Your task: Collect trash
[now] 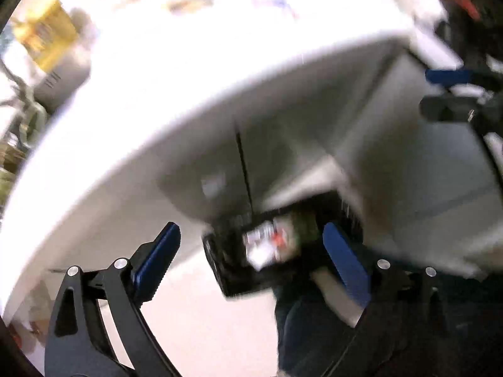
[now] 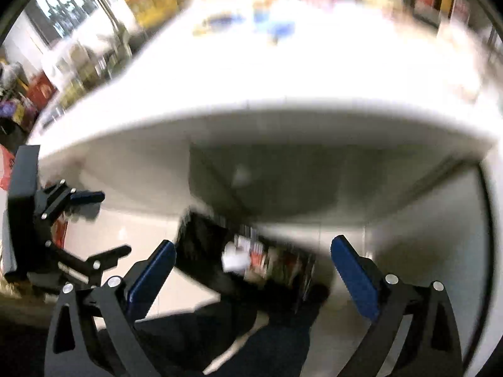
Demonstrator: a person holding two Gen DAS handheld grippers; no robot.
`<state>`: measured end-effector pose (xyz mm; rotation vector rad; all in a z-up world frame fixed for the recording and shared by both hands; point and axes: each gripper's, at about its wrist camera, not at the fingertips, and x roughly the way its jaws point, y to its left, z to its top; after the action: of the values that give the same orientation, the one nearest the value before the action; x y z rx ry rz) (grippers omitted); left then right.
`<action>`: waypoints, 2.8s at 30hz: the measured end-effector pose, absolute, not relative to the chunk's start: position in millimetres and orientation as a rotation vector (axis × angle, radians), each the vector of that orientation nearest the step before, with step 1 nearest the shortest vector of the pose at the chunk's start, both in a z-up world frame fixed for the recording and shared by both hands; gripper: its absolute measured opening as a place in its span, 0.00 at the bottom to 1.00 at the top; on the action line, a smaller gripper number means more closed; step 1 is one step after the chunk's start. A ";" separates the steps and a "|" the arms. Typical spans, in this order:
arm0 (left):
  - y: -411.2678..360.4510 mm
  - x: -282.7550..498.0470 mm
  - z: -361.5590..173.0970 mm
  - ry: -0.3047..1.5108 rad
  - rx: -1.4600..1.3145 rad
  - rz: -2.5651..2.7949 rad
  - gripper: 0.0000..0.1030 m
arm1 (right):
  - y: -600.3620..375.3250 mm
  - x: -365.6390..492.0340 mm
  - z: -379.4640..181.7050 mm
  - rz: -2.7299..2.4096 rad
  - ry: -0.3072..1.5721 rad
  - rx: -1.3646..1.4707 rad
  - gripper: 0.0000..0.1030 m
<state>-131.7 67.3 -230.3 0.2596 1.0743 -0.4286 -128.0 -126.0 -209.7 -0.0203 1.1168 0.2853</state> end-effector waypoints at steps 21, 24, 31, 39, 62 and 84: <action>26.4 -40.1 -48.2 0.720 0.010 -0.108 0.88 | -135.3 -57.0 -18.3 -0.062 0.567 -0.032 0.95; 23.2 -37.8 -41.6 0.711 0.012 -0.079 0.88 | -144.7 -54.9 -10.2 -0.083 0.547 -0.015 0.95; 27.3 -30.7 -29.1 0.692 -0.034 -0.017 0.88 | -155.4 -52.7 2.7 -0.127 0.487 -0.040 0.95; 33.7 -25.3 -21.7 0.682 -0.071 0.042 0.88 | -162.4 -51.1 11.6 -0.161 0.450 -0.041 0.95; 38.5 -22.9 -10.2 0.662 -0.095 0.044 0.88 | -169.8 -47.8 6.7 -0.204 0.475 -0.023 0.95; 35.2 -21.1 -4.8 0.653 -0.092 0.039 0.88 | -170.8 -45.0 7.4 -0.195 0.488 -0.007 0.95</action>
<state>-21.1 35.2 -4.8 -0.0920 0.6527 0.0391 -45.0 -170.8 7.4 -0.0067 0.4880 -0.1948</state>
